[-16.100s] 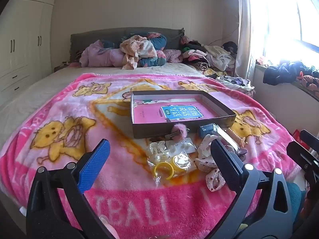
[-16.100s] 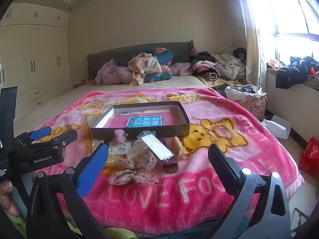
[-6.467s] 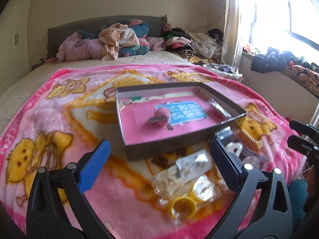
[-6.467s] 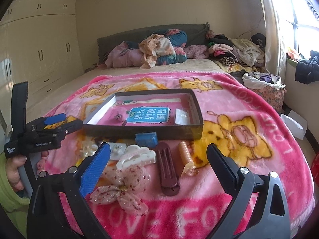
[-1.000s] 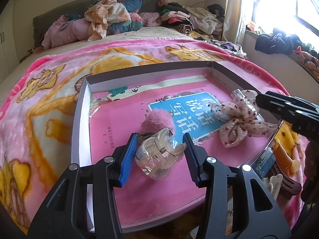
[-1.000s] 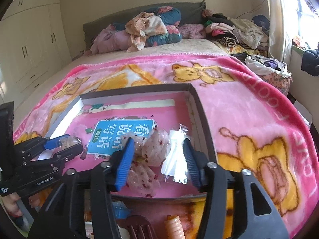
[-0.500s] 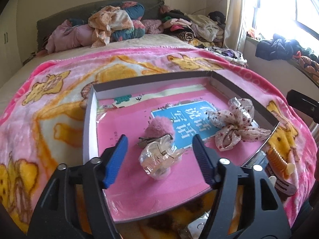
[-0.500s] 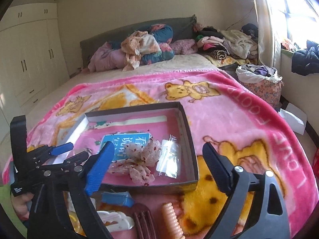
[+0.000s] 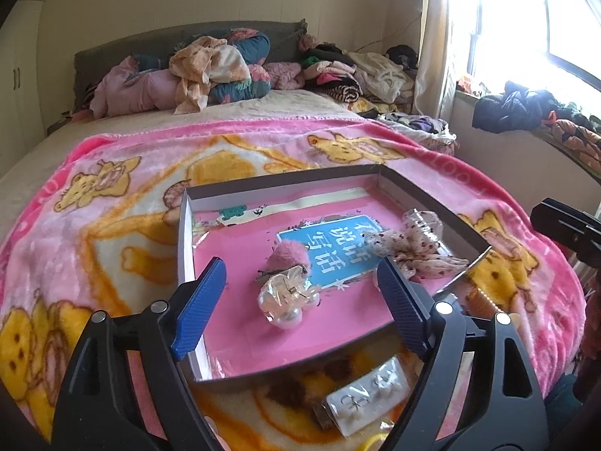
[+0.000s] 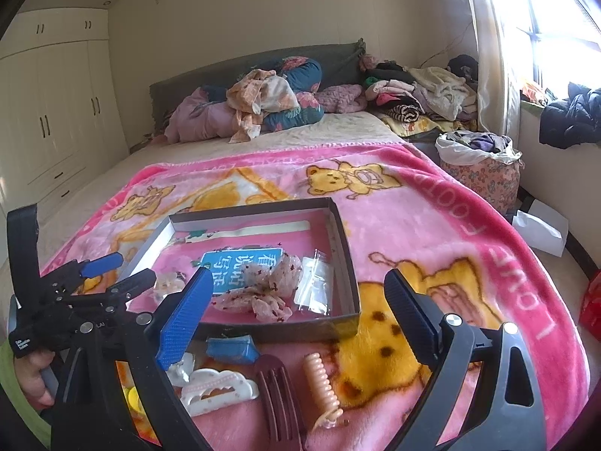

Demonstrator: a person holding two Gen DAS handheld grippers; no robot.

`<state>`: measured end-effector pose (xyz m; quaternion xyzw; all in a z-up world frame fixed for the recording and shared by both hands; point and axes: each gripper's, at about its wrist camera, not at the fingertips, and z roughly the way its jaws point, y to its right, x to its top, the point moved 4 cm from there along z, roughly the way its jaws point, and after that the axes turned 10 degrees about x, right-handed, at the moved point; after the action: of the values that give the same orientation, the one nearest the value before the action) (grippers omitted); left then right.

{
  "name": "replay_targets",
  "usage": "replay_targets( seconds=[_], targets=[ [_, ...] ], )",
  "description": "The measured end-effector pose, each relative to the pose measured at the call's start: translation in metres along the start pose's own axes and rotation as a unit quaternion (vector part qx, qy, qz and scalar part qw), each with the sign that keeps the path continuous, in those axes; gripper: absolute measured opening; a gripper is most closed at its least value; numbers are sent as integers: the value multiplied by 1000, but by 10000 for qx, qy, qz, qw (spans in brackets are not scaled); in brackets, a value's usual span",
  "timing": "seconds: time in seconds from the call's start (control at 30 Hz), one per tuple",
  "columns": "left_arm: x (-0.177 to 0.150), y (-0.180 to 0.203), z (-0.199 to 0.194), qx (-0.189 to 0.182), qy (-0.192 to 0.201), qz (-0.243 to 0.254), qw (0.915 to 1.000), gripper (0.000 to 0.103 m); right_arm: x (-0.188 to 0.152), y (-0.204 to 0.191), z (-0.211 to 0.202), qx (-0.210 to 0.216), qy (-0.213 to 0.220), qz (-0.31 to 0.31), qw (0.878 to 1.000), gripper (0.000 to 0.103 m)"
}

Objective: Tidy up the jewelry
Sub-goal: 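Withdraw both tools from the box back over the accessories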

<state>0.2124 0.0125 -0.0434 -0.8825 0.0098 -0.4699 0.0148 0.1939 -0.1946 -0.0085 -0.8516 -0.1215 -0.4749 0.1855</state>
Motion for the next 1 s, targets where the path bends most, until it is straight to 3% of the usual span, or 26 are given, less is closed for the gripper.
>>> replay_targets(
  seconds=[0.53,1.0],
  targets=[
    [-8,-10,-39,46,178,-84,9998,74,-4,-18,-32,82,191,-67,9998,95],
    [-24,-9,-58,-72,219,6,9997,74,-28,-23,-51,59,64,-177,9998,95]
  ],
)
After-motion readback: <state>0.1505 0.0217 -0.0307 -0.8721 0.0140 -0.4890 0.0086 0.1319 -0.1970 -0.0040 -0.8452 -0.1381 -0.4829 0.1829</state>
